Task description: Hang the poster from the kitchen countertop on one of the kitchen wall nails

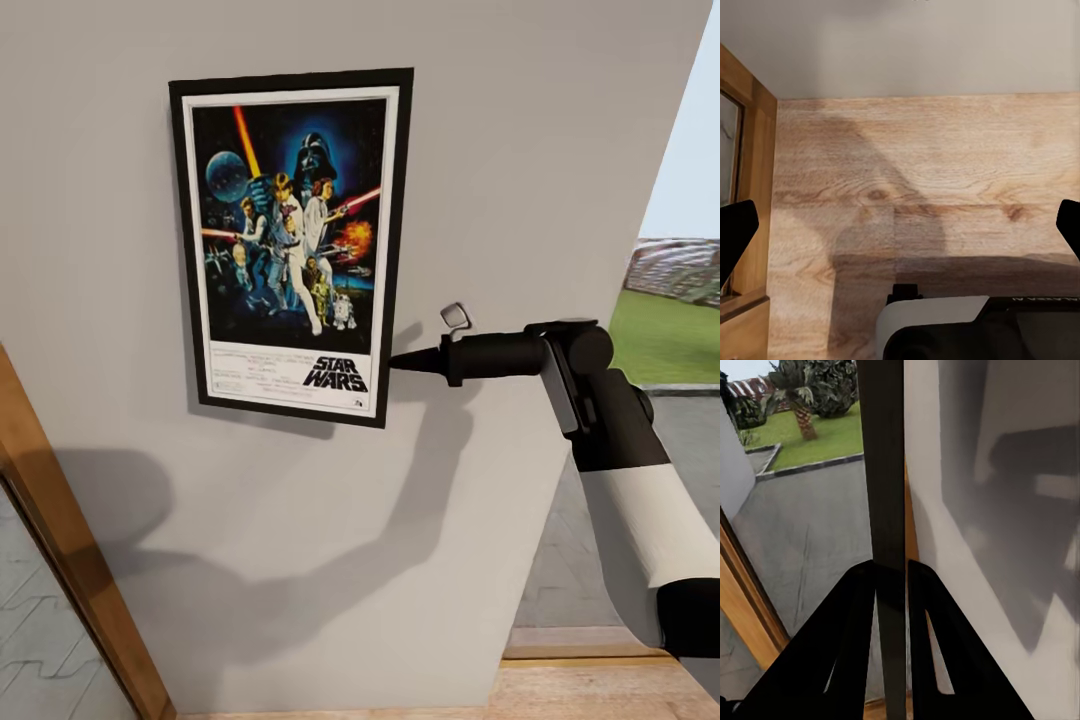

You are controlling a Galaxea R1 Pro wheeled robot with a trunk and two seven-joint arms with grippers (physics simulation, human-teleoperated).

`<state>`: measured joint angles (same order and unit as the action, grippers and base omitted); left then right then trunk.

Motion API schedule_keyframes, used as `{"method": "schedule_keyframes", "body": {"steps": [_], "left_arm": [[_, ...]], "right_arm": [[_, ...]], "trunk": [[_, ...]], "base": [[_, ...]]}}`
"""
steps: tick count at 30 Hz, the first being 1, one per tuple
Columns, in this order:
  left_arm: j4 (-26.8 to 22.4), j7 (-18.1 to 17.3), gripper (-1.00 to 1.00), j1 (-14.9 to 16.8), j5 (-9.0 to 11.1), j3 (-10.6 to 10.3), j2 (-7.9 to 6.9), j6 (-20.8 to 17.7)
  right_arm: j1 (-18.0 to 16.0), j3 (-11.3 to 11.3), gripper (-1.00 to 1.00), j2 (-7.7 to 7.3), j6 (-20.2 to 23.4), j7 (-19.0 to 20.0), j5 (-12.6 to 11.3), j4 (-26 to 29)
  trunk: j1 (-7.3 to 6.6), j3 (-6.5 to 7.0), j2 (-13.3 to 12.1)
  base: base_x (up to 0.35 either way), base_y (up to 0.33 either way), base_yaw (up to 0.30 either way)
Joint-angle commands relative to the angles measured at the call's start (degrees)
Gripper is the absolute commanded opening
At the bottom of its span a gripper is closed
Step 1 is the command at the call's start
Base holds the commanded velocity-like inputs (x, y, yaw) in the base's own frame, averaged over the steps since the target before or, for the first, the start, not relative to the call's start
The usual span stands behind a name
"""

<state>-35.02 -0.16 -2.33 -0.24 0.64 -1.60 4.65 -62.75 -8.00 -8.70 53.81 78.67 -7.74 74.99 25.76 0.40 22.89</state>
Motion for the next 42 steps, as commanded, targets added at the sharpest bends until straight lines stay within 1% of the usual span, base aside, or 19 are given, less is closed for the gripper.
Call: {"method": "schedule_keyframes", "body": {"steps": [1,10,25,32,42], "left_arm": [[-0.05,-0.02,1.00,-0.02,-0.03,0.06,0.01,0.10],[-0.05,-0.02,1.00,-0.01,-0.03,0.06,0.02,0.10],[-0.05,-0.03,1.00,-0.02,-0.03,0.06,0.02,0.10],[-0.05,-0.02,1.00,0.01,-0.03,0.06,0.02,0.10],[-0.05,-0.02,1.00,0.01,-0.03,0.06,0.02,0.10]], "right_arm": [[0.03,-0.09,-1.00,-0.06,0.20,0.07,-0.34,-0.05],[0.40,-0.09,-1.00,-0.09,-0.46,0.08,-0.34,-0.10],[0.53,-0.13,-1.00,-0.09,-0.55,0.08,-0.30,-0.10],[1.30,-0.16,-1.00,-0.09,-0.60,0.08,-0.30,-0.10],[1.48,-0.17,-1.00,-0.09,-0.64,0.08,-0.27,-0.10]], "trunk": [[0.02,-0.01,0.03],[0.02,-0.01,0.03],[0.02,-0.01,0.03],[0.02,-0.01,0.03],[0.02,-0.01,0.03]], "base": [[0.000,0.000,0.000],[0.000,0.000,0.000],[0.000,0.000,0.000],[0.000,0.000,0.000],[0.000,0.000,0.000]]}}
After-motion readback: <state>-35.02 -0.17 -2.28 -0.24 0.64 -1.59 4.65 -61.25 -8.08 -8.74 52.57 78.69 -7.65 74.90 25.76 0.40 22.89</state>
